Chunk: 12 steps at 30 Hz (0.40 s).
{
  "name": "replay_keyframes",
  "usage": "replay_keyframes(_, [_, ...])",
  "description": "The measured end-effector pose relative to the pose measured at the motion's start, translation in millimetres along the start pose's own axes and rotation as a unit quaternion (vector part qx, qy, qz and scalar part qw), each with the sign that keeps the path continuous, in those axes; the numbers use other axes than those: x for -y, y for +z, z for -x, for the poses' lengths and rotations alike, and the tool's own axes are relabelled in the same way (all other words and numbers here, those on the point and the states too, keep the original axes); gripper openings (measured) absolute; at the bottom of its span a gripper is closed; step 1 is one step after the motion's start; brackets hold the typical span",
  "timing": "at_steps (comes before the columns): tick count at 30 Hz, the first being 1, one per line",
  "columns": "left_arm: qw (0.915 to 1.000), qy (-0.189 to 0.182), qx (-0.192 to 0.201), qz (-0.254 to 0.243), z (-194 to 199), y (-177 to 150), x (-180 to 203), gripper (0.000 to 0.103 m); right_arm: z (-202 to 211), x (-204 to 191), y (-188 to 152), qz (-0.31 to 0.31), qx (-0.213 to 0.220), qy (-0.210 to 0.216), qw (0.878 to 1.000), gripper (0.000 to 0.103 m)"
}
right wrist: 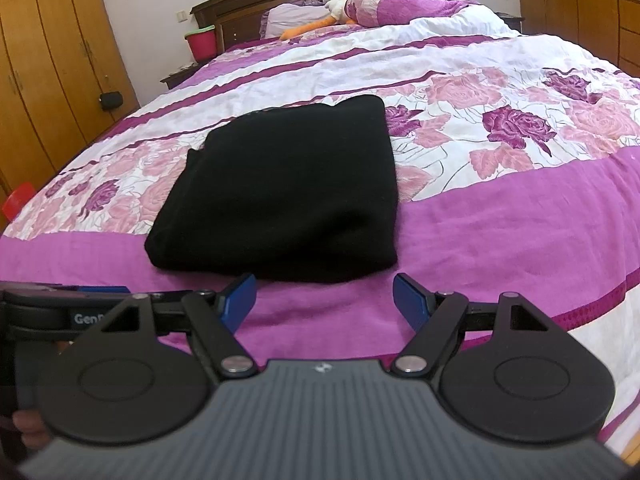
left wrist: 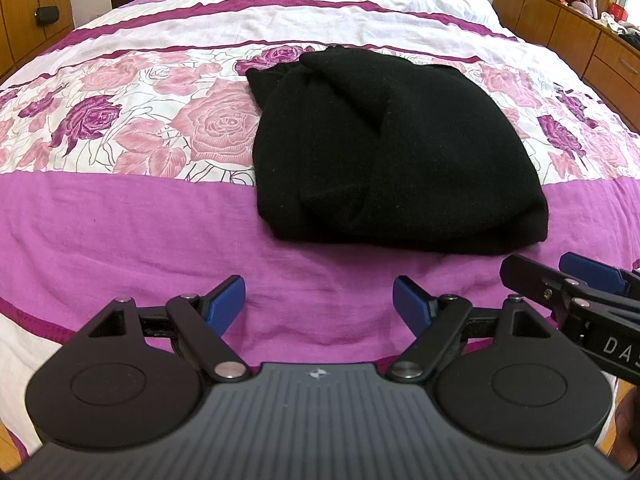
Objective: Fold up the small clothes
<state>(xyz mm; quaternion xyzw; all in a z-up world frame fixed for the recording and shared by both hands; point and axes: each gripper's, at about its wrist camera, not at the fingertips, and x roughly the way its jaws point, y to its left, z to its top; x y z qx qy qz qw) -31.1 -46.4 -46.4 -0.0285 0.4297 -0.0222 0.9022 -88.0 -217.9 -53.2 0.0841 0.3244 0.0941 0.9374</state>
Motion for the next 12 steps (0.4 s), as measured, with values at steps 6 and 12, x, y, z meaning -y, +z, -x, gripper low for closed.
replay_keyframes(6, [1.0000, -0.003, -0.001, 0.000, -0.1, 0.3, 0.4, 0.084, 0.8, 0.9, 0.7, 0.001, 0.000, 0.001, 1.000, 0.077])
replay_keyframes(12, [0.9999, -0.013, -0.003, 0.002, -3.1, 0.3, -1.7, 0.084, -1.0, -0.8, 1.5, 0.006, -0.004, 0.001, 1.000, 0.077])
